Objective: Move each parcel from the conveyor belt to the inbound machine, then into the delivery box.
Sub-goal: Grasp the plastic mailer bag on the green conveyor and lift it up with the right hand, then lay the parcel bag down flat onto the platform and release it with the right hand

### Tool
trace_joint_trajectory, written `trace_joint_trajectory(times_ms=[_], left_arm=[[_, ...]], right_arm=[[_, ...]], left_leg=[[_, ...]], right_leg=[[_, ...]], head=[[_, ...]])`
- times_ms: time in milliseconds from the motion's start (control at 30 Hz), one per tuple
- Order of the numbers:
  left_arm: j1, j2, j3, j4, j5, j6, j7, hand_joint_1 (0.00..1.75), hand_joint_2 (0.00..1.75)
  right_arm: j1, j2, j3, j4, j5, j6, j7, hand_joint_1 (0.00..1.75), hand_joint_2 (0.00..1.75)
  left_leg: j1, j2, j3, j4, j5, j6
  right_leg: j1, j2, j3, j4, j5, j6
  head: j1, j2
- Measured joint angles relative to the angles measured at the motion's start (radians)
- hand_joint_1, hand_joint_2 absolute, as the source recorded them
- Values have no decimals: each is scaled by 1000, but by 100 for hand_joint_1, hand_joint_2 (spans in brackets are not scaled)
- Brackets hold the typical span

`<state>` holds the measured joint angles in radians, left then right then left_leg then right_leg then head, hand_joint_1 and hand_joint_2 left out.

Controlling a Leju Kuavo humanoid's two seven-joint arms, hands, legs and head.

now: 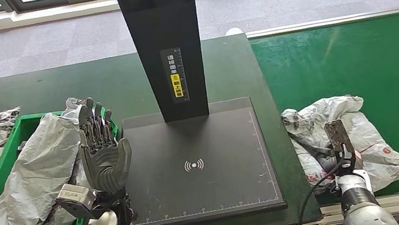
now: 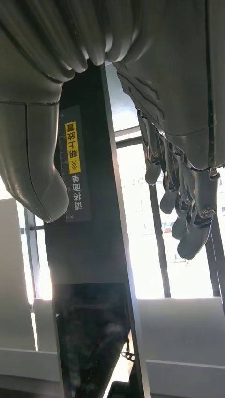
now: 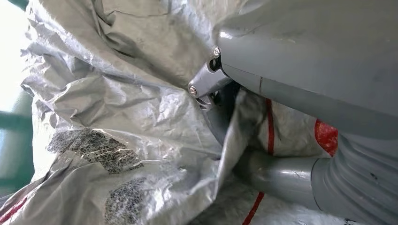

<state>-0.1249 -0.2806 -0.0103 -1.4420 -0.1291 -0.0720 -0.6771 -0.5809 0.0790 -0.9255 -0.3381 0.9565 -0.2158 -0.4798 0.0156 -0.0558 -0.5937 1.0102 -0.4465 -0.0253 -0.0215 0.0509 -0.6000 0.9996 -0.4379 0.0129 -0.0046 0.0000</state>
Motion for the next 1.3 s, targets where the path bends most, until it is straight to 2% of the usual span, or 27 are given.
trace_joint_trajectory(times_ms=[167, 267, 467, 567, 633, 700, 767, 900, 1100, 1300], left_arm=[[0, 0, -1, 0, -1, 2, 0, 0, 175], [0, 0, -3, 1, -2, 7, 0, 0, 175], [5, 2, -17, 2, -1, 35, 0, 0, 175], [12, 3, -22, 0, 0, 52, 0, 0, 175], [17, 3, -26, -2, 0, 59, 0, 0, 175], [20, 4, -27, -3, -1, 65, 0, 0, 175], [22, 4, -29, -5, -3, 70, 0, 0, 175], [23, 4, -33, -6, -10, 74, 0, 0, 175], [24, 4, -34, -8, -13, 74, 0, 0, 175], [24, 5, -34, -10, -3, 74, 0, 0, 175]], right_arm=[[-1, 0, 0, 1, 9, 34, 26, 175, 175], [0, 0, 0, 3, 0, 66, 9, 175, 175], [0, 5, 0, 3, -82, 139, -129, 175, 175], [14, 26, 23, -50, -260, 172, -202, 175, 175], [45, 43, 87, -137, -436, 132, -218, 175, 175], [96, 53, 204, -263, -614, 14, -222, 175, 175], [146, 58, 346, -396, -714, -109, -223, 175, 175], [212, 61, 583, -603, -725, -217, -225, 175, 175], [254, 57, 798, -758, -761, -333, -223, 175, 175], [279, 51, 988, -836, -753, -359, -222, 175, 175]], left_leg=[[0, 0, 0, 0, 0, 0], [0, 0, 0, 0, 0, 0], [0, 0, 0, 0, 0, 0], [0, 0, 0, 0, 0, 0], [0, -1, 0, 0, 0, 0], [0, -4, -1, 0, 1, 1], [0, -3, -2, 0, 1, 1], [0, 4, 0, 0, -1, 0], [0, 0, -2, 0, 1, 0], [0, 0, -1, 0, 1, 0]], right_leg=[[0, 0, 0, 0, 0, 0], [0, 0, 0, 0, 0, 0], [0, 0, 0, 0, 0, 0], [0, 0, 0, 0, 0, 0], [0, 0, 0, 0, 0, 0], [0, -3, 0, 1, -1, 1], [-1, -1, 0, 1, -1, 1], [-1, 6, -2, 0, 0, 0], [0, 0, -1, 1, 0, 0], [0, 0, -1, 1, 1, 0]], head=[[0, 0], [0, 0], [0, 0], [0, 0], [0, 0], [0, 0], [0, 0], [0, 0], [0, 0], [0, 0]])
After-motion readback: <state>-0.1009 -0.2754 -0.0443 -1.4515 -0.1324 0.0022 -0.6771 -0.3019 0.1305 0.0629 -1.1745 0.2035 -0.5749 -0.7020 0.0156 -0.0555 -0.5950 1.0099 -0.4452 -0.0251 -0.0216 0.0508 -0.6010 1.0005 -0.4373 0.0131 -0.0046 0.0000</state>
